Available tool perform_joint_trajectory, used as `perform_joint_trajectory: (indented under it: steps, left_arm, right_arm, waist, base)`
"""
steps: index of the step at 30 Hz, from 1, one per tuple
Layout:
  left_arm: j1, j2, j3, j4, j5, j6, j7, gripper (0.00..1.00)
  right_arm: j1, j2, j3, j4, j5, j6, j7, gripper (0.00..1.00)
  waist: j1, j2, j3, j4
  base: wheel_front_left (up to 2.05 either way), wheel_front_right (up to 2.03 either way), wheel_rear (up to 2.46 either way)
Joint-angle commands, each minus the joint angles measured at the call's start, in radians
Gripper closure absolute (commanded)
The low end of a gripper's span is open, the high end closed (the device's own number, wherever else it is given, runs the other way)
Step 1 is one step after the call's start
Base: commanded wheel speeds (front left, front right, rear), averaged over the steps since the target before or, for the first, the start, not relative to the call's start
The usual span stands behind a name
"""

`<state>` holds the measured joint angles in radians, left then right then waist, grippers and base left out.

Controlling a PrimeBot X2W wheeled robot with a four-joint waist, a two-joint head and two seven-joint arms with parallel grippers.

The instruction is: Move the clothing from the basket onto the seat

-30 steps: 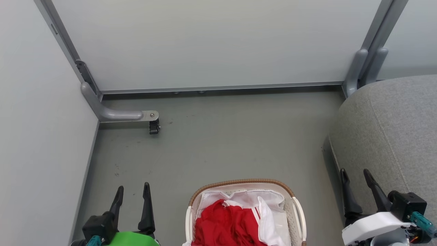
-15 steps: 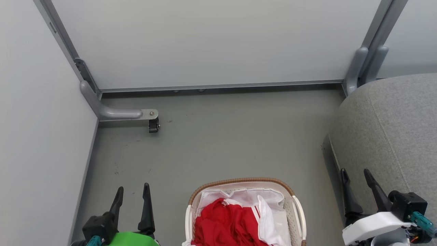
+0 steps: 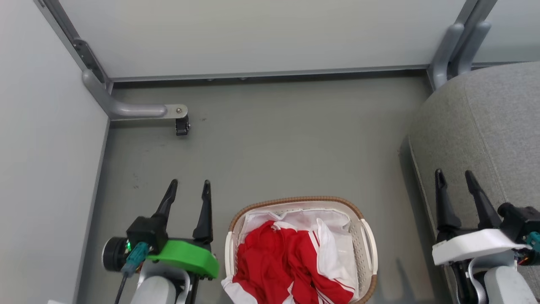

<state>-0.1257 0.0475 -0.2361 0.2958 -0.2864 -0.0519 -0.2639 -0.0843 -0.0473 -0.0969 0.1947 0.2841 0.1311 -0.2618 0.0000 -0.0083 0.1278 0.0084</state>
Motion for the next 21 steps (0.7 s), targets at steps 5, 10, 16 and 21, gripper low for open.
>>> perform_joint_trajectory:
  steps: [5,10,16,21]
  left_arm:
    - [-0.16,0.005,-0.122,0.079,0.055,-0.034,-0.001,0.0]
    - [-0.297,0.006,-0.26,0.204,0.093,-0.056,-0.001,0.0]
    - [-0.458,0.007,-0.443,0.408,0.121,-0.074,-0.001,0.0]
    - [-0.567,0.007,-0.559,0.543,0.085,-0.078,-0.001,0.0]
  right_arm:
    - [-0.097,-0.005,-0.054,-0.025,0.018,-0.001,-0.005,0.0]
    - [-0.186,-0.005,-0.082,-0.045,0.03,-0.001,-0.005,0.0]
    - [-0.286,-0.004,-0.078,-0.077,0.062,-0.001,-0.005,0.0]
    - [-0.344,-0.004,-0.05,-0.114,0.08,-0.001,-0.005,0.0]
  waist:
    - [0.0,0.0083,0.197,-0.045]
    - [0.0,0.0083,0.33,-0.089]
    - [0.0,0.0083,0.494,-0.152]
    - [0.0,0.0083,0.61,-0.204]
  base:
    - [0.0,0.0,0.0]
    - [0.0,0.0,0.0]
    - [0.0,0.0,0.0]
    - [0.0,0.0,0.0]
